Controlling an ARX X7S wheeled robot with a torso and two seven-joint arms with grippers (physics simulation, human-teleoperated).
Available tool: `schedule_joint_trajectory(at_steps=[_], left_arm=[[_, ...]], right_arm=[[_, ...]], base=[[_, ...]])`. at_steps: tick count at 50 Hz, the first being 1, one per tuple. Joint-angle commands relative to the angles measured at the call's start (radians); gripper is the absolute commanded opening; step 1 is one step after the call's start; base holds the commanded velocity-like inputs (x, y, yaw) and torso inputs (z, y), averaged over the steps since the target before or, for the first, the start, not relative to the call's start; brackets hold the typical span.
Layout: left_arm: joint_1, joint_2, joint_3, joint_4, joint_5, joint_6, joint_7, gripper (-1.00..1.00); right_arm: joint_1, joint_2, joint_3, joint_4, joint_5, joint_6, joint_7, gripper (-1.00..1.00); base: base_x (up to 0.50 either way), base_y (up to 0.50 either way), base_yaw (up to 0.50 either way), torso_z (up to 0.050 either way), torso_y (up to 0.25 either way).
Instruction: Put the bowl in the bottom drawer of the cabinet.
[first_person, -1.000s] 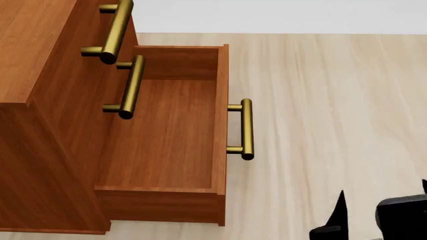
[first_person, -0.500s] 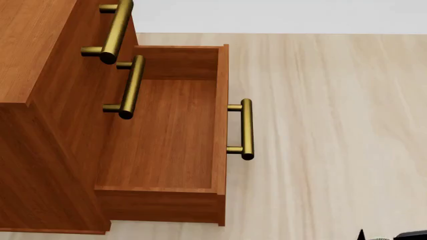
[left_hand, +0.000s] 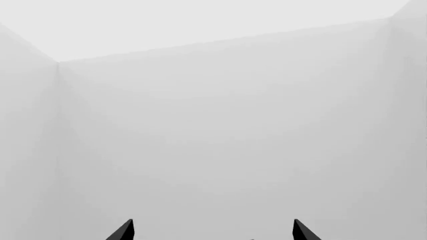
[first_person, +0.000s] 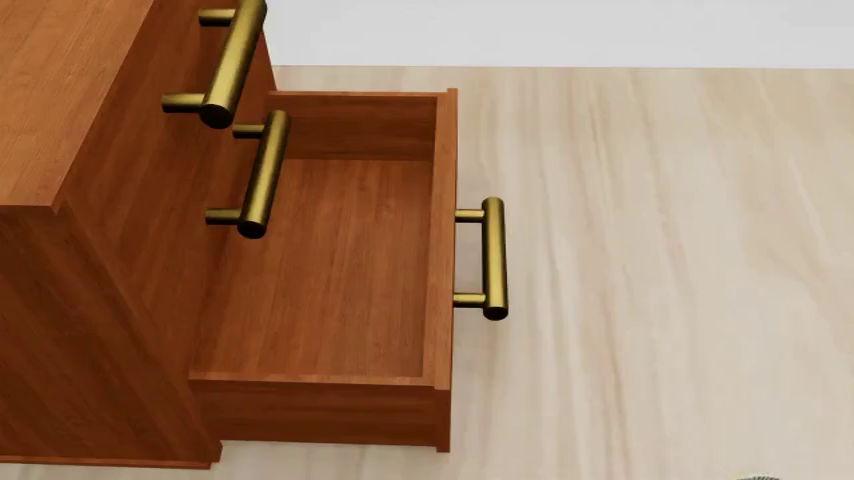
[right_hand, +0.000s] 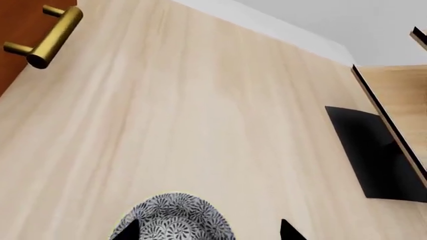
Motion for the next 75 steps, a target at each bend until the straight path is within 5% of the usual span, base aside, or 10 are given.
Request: schedule_joint_trajectory(at_steps=[1, 75], left_arm=[[0.000, 0.001, 0.008, -0.004, 0.002, 0.006, -0.001, 1.00], [0.006, -0.015, 0.040, -0.023, 0.010, 0.031, -0.012, 1.00]], right_arm=[[-0.049, 0.003, -0.005, 0.038, -0.040, -0.054, -0.018, 1.00], [-0.017, -0.036, -0.214, 0.446, -0.241, -0.282, -0.128, 1.00]], base=[[0.00, 0.00, 0.00, 0.000, 0.000], [0.00, 0.00, 0.00, 0.000, 0.000]])
